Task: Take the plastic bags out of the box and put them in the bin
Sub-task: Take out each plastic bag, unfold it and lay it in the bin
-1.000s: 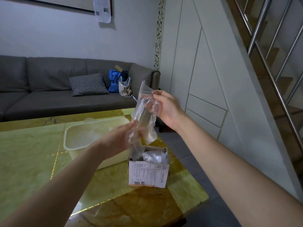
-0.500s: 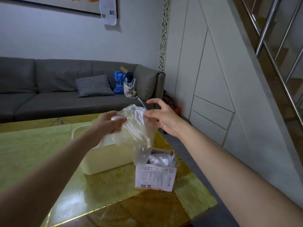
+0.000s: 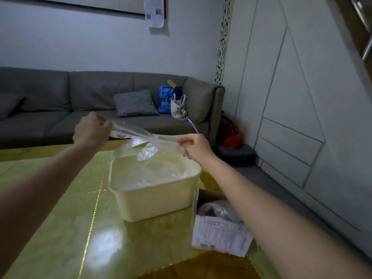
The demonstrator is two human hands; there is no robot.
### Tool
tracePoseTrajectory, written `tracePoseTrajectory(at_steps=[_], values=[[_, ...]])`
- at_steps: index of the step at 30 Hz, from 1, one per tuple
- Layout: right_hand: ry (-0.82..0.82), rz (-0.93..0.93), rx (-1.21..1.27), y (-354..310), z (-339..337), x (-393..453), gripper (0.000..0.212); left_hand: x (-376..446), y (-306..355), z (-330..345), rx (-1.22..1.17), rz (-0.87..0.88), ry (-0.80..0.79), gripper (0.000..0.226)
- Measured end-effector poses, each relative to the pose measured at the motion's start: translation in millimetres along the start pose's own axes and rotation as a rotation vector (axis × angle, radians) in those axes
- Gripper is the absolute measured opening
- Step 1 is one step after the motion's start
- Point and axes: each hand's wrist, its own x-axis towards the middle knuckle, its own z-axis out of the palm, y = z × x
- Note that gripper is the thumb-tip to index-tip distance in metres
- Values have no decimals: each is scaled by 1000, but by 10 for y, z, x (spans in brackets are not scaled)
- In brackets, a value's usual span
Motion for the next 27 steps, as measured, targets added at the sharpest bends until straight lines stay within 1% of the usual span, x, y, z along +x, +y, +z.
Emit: tracePoseTrajectory(at_steps=[1, 2, 3, 4, 5, 6, 7, 8, 10, 11, 13, 15, 17, 18, 19, 20, 21, 22, 24, 27], values=[[-38, -8, -60, 69, 69, 38, 23, 7, 36, 43, -19, 67, 3, 28], [-80, -15, -126, 140, 165, 93, 27, 9, 38, 110, -37, 179, -27, 27], [-114, -19, -188, 184, 193, 110, 30, -37, 72, 171, -41, 333, -111, 25], [-152, -24, -249, 219, 231, 130, 34, -88, 75, 260, -16, 484, -258, 25], [-191, -37, -321, 250, 261, 154, 38, -154, 72, 347, 49, 596, -439, 28], [-235, -59, -410, 277, 279, 178, 42, -225, 60, 426, 141, 638, -622, 32], [-278, -82, -508, 313, 297, 203, 44, -287, 28, 518, 255, 609, -784, 35], [-313, -104, -600, 351, 311, 230, 45, -336, -16, 607, 377, 566, -882, 36], [-376, -111, -745, 429, 329, 283, 45, -390, -90, 761, 592, 564, -925, 38], [-408, -101, -810, 456, 329, 309, 44, -398, -114, 819, 656, 566, -942, 40], [-460, -95, -943, 440, 316, 348, 39, -382, -132, 901, 699, 546, -993, 42], [-421, -183, -1046, 346, 348, 376, 29, -322, -145, 989, 684, 513, -1061, 42], [-357, -338, -1034, 214, 436, 362, 25, -280, -147, 1059, 677, 489, -1120, 40], [-387, -366, -999, 150, 497, 342, 29, -269, -157, 1093, 667, 464, -1150, 40], [-472, -322, -969, 111, 560, 329, 37, -256, -179, 1126, 649, 428, -1181, 39], [-597, -224, -963, 101, 627, 324, 48, -253, -209, 1152, 625, 392, -1202, 39], [-723, -117, -1018, 107, 683, 323, 58, -259, -235, 1156, 620, 381, -1206, 39], [-816, -44, -1115, 121, 725, 332, 62, -259, -261, 1158, 636, 393, -1205, 39], [-863, 6, -1245, 198, 760, 372, 57, -245, -306, 1177, 683, 410, -1233, 40], [-867, 97, -1232, 306, 760, 461, 50, -225, -278, 1150, 772, 375, -1308, 44]])
